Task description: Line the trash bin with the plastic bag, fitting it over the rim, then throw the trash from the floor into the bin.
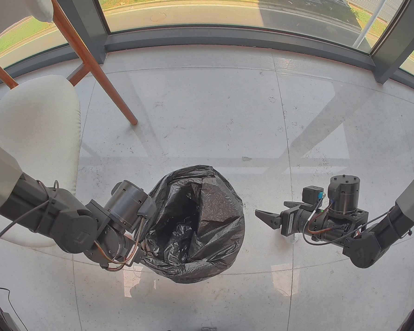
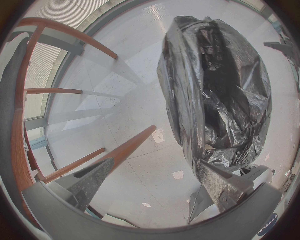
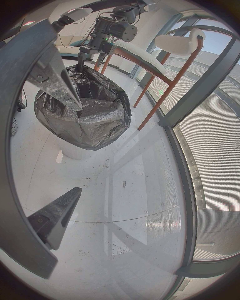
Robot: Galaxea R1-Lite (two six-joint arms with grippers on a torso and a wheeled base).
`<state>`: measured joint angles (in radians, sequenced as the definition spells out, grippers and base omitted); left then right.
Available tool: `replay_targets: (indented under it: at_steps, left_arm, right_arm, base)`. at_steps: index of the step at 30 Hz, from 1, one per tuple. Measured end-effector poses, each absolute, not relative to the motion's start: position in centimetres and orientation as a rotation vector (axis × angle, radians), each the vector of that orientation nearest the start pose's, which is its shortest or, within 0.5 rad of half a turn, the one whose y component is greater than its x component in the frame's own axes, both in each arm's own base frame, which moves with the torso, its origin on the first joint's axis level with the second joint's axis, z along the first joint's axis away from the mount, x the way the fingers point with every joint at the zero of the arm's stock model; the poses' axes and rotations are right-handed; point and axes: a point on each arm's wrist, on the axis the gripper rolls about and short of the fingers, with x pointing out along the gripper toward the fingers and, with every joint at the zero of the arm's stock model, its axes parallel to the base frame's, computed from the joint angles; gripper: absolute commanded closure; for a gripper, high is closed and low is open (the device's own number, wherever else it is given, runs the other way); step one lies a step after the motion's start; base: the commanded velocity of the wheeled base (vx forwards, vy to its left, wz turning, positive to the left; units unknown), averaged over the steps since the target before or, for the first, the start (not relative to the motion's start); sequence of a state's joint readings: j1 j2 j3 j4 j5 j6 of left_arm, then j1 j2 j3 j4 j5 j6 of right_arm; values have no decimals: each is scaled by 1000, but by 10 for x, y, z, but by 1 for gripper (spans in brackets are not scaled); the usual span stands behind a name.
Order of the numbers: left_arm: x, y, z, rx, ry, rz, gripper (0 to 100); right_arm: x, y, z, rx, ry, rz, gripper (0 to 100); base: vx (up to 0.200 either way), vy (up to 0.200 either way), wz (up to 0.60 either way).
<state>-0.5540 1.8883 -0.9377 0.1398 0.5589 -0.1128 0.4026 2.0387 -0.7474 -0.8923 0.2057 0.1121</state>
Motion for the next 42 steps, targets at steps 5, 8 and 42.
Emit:
replay_targets:
  at_steps: [5,8,42]
  left_arm:
    - [268,-147,102,452,902,67,0]
    - [267,-149,103,446,896,55,0]
    - [333,-128,117,299,750,200,0]
  right_arm:
    - [319,141,81,67,439,576,0]
    - [318,140,81,67,441,575,0]
    - [315,143,81,58,442,582,0]
  base:
    - [0,0,0]
    - [0,0,0]
    - [0,0,0]
